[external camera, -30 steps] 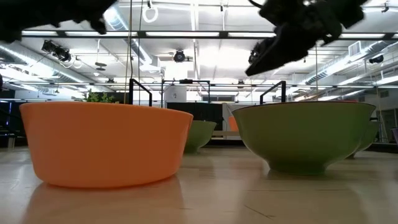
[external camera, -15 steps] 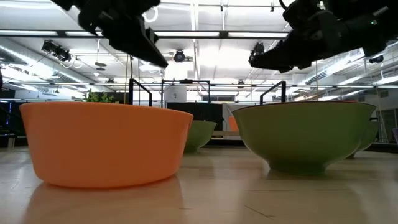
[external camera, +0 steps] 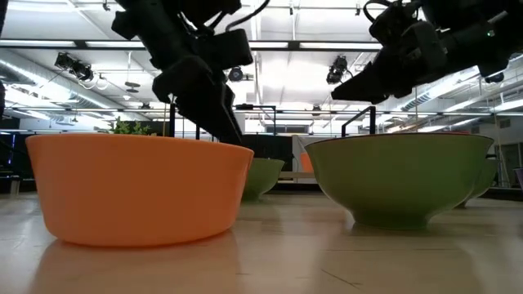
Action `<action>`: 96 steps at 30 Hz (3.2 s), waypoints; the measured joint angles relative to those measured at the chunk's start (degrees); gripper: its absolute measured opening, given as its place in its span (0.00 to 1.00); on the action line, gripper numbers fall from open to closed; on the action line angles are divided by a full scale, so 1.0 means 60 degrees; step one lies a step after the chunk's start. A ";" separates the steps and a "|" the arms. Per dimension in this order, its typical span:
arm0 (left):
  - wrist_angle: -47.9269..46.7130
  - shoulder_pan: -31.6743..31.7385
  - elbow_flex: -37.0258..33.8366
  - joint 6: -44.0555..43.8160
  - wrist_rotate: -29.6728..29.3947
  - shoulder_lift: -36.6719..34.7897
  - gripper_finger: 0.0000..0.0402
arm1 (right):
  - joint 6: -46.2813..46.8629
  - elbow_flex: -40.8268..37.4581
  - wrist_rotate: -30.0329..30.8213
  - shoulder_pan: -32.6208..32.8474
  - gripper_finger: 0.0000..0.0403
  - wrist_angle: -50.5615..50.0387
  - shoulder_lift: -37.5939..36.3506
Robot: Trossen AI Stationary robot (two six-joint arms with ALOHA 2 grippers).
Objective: Pick & Place Mini bowls
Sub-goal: Put the white bowl on the shelf, then put the blue bowl on the shelf
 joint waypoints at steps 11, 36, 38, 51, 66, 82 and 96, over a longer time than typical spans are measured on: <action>-0.0254 0.0000 0.0004 -0.0598 -0.0571 0.0565 0.31 | 0.0234 0.0000 0.0000 0.0138 0.23 -0.0263 0.0000; -0.1257 0.0820 0.2570 0.1879 -0.1395 0.0198 0.02 | 0.0810 0.0004 0.0065 0.0780 0.23 -0.1330 0.0000; -0.1247 0.1404 0.2976 0.2285 -0.1433 0.0198 0.02 | 0.0715 0.0004 0.0213 0.0812 0.23 -0.1341 0.0000; -0.0042 0.5026 0.3286 0.3866 0.0077 0.1349 0.02 | 0.0364 0.0004 0.0501 0.0794 0.23 -0.1424 0.0000; 0.0156 0.5300 0.3286 0.4706 -0.0324 0.2416 0.04 | 0.0295 0.0007 0.0499 0.0790 0.23 -0.1469 0.0000; 0.0363 0.5300 0.3286 0.4812 -0.0434 0.2416 0.25 | 0.0295 0.0007 0.0499 0.0787 0.23 -0.1462 0.0000; -0.2402 0.3706 0.3621 0.3198 -0.0289 0.0018 0.47 | 0.0466 0.0007 0.0495 0.0794 0.23 -0.1696 0.0000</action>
